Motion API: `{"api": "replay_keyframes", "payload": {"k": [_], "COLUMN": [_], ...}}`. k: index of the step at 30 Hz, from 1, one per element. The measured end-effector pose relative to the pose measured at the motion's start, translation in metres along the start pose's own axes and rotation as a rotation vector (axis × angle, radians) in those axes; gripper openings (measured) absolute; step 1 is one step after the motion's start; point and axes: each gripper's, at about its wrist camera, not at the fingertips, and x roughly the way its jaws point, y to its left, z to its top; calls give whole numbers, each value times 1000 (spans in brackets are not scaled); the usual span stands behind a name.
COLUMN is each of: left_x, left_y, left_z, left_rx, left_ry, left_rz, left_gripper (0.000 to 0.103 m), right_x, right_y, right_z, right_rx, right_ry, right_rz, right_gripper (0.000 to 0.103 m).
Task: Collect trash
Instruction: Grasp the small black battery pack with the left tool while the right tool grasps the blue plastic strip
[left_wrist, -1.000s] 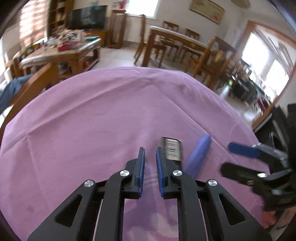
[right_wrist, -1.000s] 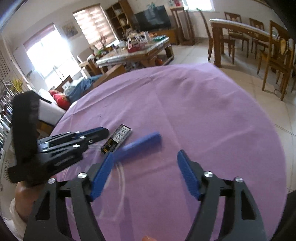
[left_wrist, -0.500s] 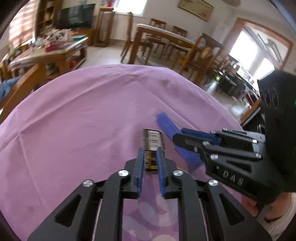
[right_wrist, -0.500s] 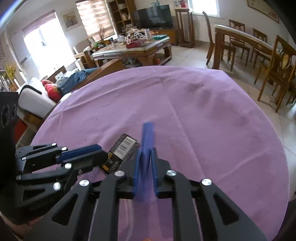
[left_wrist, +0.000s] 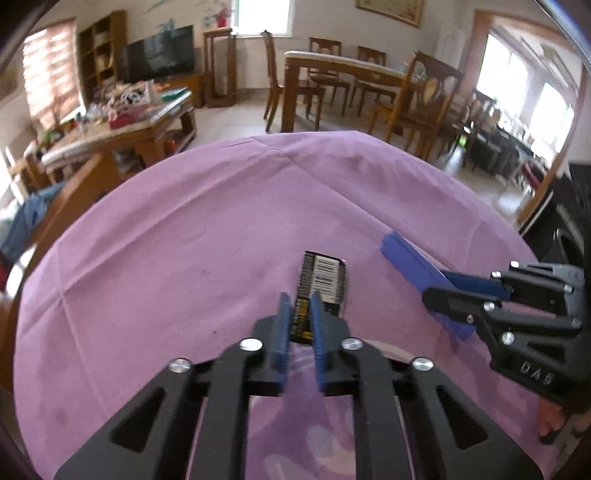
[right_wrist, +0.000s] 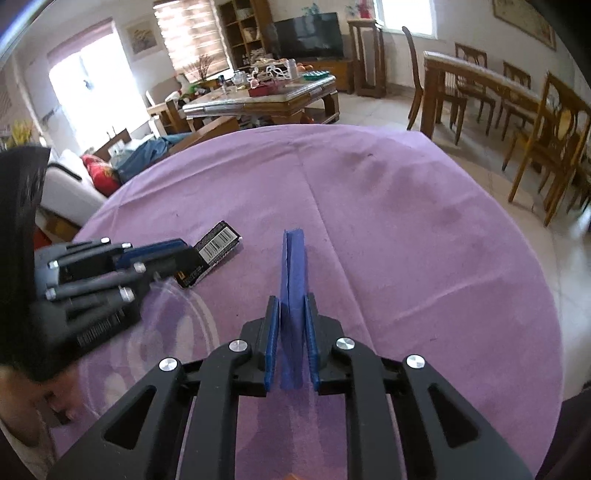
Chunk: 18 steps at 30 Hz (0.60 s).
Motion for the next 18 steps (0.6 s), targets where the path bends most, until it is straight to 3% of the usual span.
{"api": "replay_keyframes", "payload": {"k": [1,7,8,11,13,14,15,16,17,18], "left_x": [1,-5,-6,-4,-2,0,1,2,3,4], "left_y": [1,2,-3,-19,-28,-29,-31,-33,-34,-35], "left_z": [-1,-3,-4,-3,-2,-1,0,1,1,1], "left_rx": [-8,-37,-30,34,70,79,87,95,102,110], "left_ry": [2,5,11,15,20,23,24,27,31,31], "left_rz": [-2,-96,-105,-37,1,14,23,32,39,58], "left_gripper": [1,2,2,23,52,56,62,66,67,68], "right_x": [1,-9,-11,-13,-12,-12,-11,-11,-10,-11], "right_y": [3,-4,-7,-14,-13,-13,-12,-11,-10,-11], "right_z": [0,-5,-6,-7,-8,-8,-8,-8,-8,-8], "right_rx": [-14,23,29,51,47,49,47,46,49,57], "right_ry": [-3,-31,-36,-24,-15,-13,-11,-11,-13,-23], "right_rz": [-11,35,35,55,50,55,57,62,70,71], "right_gripper": [16,14,17,18,18,18,23,46,57,60]}}
